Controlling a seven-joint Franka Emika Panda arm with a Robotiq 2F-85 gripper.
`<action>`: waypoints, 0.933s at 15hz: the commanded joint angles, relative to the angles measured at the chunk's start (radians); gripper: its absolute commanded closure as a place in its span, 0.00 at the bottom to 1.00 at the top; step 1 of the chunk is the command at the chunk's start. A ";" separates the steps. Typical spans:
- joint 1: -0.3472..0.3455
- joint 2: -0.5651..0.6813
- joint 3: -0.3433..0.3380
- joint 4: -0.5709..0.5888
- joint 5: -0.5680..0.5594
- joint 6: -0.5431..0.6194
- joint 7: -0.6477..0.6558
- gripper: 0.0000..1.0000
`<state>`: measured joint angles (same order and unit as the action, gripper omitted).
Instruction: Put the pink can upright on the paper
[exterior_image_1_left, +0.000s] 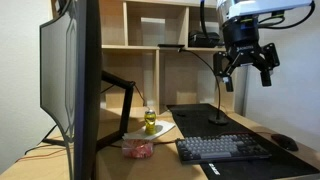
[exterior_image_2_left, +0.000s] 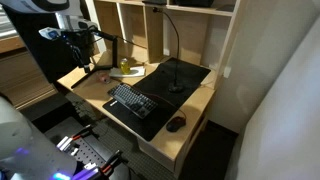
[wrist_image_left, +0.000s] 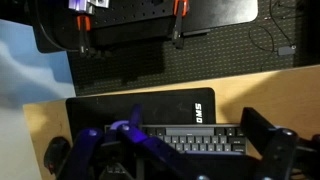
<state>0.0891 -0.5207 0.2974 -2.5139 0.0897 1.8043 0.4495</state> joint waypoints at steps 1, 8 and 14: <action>0.013 0.002 -0.012 0.001 -0.006 -0.001 0.005 0.00; -0.080 0.356 -0.200 0.034 0.167 0.250 -0.016 0.00; -0.059 0.416 -0.205 0.048 0.161 0.263 0.011 0.00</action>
<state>0.0166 -0.1536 0.0893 -2.4851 0.2341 2.0562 0.4408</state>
